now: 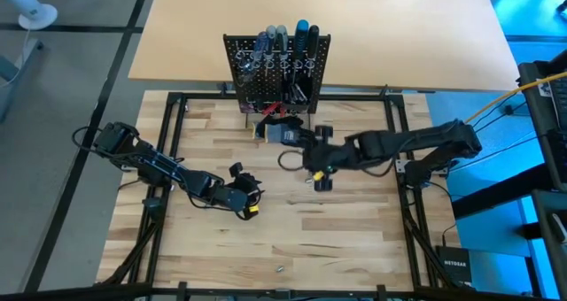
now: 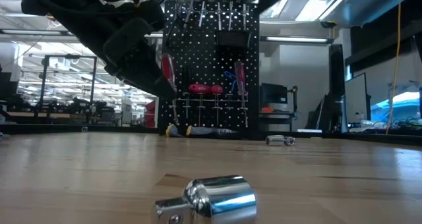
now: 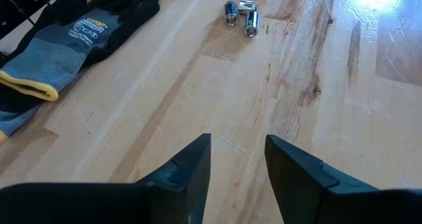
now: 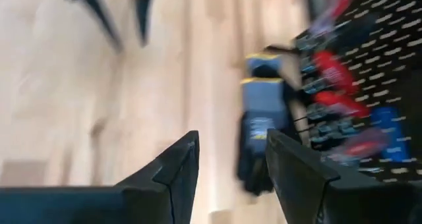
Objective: Hang tools onto peg board
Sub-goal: Put the socket into the pegboard bin
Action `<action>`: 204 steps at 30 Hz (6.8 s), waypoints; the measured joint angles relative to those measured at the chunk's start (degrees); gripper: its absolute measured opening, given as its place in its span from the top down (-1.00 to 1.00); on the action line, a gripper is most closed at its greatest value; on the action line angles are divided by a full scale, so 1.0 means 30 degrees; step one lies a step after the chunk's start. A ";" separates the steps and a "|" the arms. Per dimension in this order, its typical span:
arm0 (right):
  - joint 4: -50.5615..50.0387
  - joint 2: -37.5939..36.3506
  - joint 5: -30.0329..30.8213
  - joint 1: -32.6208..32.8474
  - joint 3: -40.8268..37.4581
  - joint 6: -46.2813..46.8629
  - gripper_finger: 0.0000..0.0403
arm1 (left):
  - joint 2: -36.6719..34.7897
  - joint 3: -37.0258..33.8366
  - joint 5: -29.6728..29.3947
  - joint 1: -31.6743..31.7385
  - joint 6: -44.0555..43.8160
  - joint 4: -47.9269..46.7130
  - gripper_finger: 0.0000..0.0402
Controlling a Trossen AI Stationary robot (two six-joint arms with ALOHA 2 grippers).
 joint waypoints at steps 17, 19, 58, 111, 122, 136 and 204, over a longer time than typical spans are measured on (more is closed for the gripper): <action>0.6205 0.0029 -0.2714 0.0180 -0.8956 0.1416 0.14 | -0.0004 -0.0001 -0.0002 0.0003 0.0000 -0.0022 0.33; 0.7274 0.0029 -0.2939 0.0180 -0.9685 0.1707 0.14 | -0.0005 0.0005 0.0000 0.0003 0.0000 -0.0022 0.33; 1.1498 0.4199 -0.6092 -0.1948 -1.1440 0.1600 0.14 | -0.0001 0.0005 -0.0007 0.0010 0.0146 -0.0022 0.33; 0.5369 0.1246 0.1480 -0.3592 0.1444 -0.3821 0.68 | 0.0003 0.0003 -0.0003 0.0010 0.0146 -0.0025 0.33; 0.4456 0.1293 0.3373 -0.6589 0.2556 -0.3162 0.68 | 0.0003 -0.0002 -0.0007 0.0010 0.0146 -0.0029 0.33; 0.2918 0.1316 0.2935 -0.6717 0.2558 -0.2115 0.06 | 0.0003 -0.0001 -0.0007 0.0010 0.0207 -0.0032 0.33; 0.7911 0.5329 -0.5761 -0.2953 -0.8858 0.0311 0.01 | 0.0003 0.0002 -0.0006 0.0014 0.0138 -0.0028 0.33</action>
